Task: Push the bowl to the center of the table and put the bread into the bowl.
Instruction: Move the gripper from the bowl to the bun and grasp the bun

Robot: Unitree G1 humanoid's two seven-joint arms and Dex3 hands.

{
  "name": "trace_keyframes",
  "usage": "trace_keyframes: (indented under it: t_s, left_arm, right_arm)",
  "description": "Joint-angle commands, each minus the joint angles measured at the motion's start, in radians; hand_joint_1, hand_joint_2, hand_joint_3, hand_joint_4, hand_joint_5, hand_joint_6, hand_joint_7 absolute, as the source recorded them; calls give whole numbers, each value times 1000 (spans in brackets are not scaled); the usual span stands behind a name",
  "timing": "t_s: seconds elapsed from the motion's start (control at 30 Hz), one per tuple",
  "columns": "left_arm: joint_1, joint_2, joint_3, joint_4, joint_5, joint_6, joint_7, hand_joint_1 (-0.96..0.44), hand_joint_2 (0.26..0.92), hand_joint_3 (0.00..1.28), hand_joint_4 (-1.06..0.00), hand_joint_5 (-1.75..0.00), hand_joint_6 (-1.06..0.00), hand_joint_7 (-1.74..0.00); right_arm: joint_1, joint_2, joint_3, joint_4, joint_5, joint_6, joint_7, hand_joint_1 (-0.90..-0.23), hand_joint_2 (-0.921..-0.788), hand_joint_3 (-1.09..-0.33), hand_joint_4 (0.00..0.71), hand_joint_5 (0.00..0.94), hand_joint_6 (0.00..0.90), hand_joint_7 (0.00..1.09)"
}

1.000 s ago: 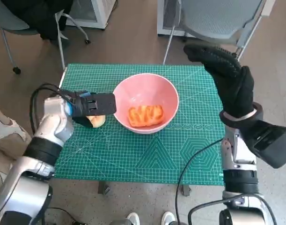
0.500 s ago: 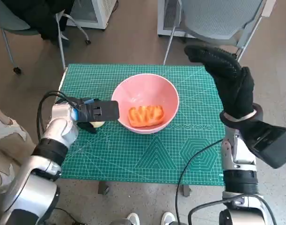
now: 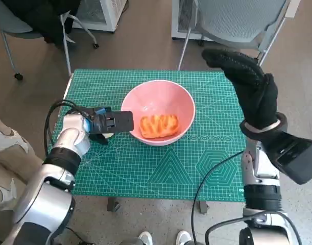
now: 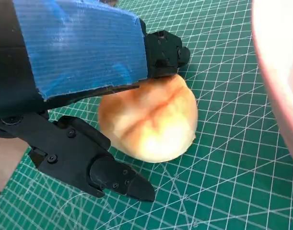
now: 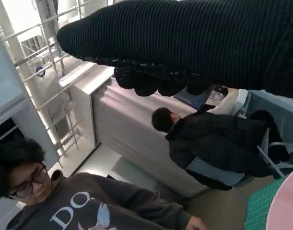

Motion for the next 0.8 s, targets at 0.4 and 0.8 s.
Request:
trace_keyframes:
  t_s: [0.4,0.8]
  left_arm:
    - [64,-18,-20,76,24,-86,349,178,862,58,-581,-762,-592,-192]
    - [59,15,-35,65,36,-104,380,8,865,288,-467,-1568,-616,-1027]
  right_arm:
    - [17,-10,-5,12,-2,-5,8,-717,-921,-738,150,5,16,487]
    - [17,-16,-6,8,4,1,12,-719,-921,-732,152,4,25,474]
